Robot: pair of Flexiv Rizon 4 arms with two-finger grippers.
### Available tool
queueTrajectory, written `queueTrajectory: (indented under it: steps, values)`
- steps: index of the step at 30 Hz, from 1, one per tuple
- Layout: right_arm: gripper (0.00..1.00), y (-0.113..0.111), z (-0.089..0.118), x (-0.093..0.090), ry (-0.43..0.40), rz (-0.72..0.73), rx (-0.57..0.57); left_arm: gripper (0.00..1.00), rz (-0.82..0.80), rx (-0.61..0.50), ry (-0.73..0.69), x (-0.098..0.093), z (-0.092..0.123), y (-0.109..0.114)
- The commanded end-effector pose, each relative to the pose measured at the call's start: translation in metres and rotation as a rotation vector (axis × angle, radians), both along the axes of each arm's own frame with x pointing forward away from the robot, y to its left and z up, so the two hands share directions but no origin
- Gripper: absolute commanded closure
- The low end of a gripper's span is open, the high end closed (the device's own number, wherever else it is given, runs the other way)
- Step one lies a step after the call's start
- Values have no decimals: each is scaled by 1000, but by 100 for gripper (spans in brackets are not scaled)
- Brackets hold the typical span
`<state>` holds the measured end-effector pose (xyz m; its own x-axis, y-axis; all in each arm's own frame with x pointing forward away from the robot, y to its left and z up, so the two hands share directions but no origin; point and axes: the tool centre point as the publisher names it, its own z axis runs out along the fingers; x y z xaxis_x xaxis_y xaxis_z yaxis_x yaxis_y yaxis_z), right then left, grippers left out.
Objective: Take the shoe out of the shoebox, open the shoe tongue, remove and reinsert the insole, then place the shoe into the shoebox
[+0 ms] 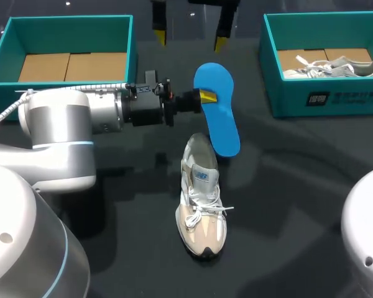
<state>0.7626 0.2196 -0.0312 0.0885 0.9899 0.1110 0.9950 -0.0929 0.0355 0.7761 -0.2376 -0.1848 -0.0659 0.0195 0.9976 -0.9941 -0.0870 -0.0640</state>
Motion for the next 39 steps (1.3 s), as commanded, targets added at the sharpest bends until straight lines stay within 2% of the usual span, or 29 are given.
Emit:
queueTrajectory:
  steps: [1,8,16,18,24,27,39]
  values:
    - [0,-33,-3,-3,-39,13,312,100,3,0,-1,-1,0,0]
    - [0,-51,-10,0,-44,19,572,100,3,0,-1,-1,0,0]
    - [0,-58,-14,1,-51,3,745,100,3,0,-1,-1,0,0]
    - [0,-61,-17,2,-60,5,822,100,3,0,-1,-1,0,0]
    - [0,-66,-21,1,-48,5,916,100,3,0,-1,-1,0,0]
    - [0,-68,-25,0,-73,8,992,100,3,0,-1,-1,0,0]
    - [0,-84,-53,1,-114,0,1207,100,3,0,-1,-1,0,0]
